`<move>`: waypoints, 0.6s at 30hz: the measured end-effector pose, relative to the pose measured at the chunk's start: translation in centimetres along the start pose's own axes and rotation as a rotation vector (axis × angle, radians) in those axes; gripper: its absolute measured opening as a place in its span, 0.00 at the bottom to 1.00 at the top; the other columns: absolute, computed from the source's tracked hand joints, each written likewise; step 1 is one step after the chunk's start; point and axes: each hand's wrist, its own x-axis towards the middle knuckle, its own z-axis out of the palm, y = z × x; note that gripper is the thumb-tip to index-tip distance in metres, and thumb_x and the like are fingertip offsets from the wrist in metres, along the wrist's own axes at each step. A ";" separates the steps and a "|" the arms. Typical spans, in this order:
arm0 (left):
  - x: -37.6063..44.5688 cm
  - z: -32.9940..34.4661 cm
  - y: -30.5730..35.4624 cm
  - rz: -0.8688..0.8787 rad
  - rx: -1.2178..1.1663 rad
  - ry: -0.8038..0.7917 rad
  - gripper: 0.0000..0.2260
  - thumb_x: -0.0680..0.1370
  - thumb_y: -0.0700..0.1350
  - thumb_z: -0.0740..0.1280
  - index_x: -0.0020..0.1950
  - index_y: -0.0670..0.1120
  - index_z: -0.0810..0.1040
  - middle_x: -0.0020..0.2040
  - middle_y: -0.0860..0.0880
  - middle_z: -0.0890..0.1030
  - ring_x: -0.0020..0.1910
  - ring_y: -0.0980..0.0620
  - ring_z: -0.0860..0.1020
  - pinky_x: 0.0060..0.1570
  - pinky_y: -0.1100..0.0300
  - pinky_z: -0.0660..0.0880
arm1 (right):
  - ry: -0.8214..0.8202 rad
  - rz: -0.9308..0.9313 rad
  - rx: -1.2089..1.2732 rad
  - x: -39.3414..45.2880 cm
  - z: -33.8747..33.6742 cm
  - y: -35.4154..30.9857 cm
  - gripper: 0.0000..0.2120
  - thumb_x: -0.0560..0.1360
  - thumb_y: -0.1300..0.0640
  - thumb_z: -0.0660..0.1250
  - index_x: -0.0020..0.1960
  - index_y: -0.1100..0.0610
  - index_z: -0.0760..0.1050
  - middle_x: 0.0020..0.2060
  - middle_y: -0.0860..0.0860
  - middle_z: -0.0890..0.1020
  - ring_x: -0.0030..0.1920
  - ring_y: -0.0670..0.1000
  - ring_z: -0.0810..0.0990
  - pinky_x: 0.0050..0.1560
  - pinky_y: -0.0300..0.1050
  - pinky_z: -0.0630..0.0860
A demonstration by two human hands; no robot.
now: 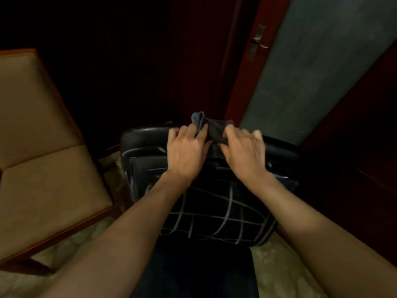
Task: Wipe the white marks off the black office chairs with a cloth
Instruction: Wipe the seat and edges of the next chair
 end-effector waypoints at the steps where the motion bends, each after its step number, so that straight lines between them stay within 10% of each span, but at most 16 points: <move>1: 0.3 0.4 1.7 0.037 -0.012 0.004 0.18 0.74 0.51 0.71 0.61 0.44 0.82 0.43 0.44 0.80 0.42 0.43 0.78 0.46 0.50 0.65 | -0.002 0.027 -0.015 -1.0 -0.2 1.8 0.13 0.71 0.51 0.73 0.49 0.59 0.75 0.34 0.53 0.81 0.35 0.57 0.79 0.41 0.51 0.69; 18: 3.2 2.6 19.3 0.343 -0.036 -0.126 0.14 0.73 0.51 0.73 0.57 0.50 0.84 0.42 0.49 0.83 0.43 0.47 0.80 0.49 0.52 0.67 | -0.123 0.503 0.073 -10.7 -3.2 15.5 0.12 0.77 0.53 0.69 0.54 0.58 0.70 0.45 0.57 0.83 0.45 0.61 0.82 0.44 0.53 0.71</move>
